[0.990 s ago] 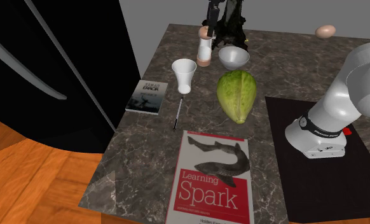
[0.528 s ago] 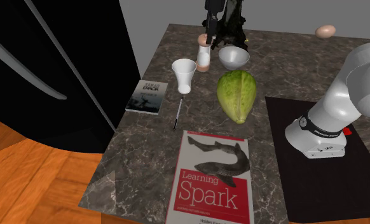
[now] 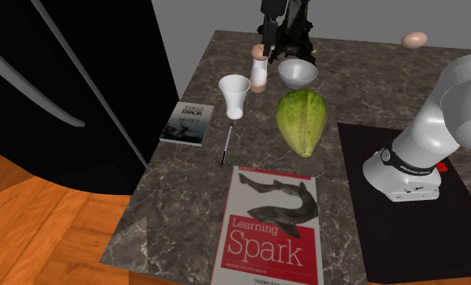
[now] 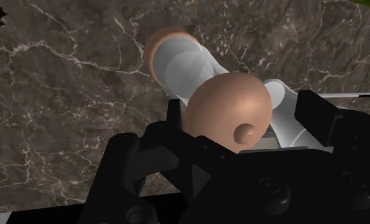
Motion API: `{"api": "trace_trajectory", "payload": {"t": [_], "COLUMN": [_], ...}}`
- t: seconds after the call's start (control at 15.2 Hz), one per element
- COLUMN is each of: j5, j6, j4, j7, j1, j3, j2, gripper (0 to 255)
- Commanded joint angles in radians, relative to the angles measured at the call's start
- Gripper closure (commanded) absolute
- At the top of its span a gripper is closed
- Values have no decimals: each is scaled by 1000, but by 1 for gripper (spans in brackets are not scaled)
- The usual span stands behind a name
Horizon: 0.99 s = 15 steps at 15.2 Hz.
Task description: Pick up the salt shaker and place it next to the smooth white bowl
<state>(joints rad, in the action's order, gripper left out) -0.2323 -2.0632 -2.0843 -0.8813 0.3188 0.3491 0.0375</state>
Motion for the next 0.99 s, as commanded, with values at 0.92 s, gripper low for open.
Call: {"api": "trace_trajectory", "payload": {"t": [0.92], "j5": [27], "j6": [120], "j4": [86], "j7": [17], "j1": [9], "j3": [10], "j2": [-37], "gripper": [0]}}
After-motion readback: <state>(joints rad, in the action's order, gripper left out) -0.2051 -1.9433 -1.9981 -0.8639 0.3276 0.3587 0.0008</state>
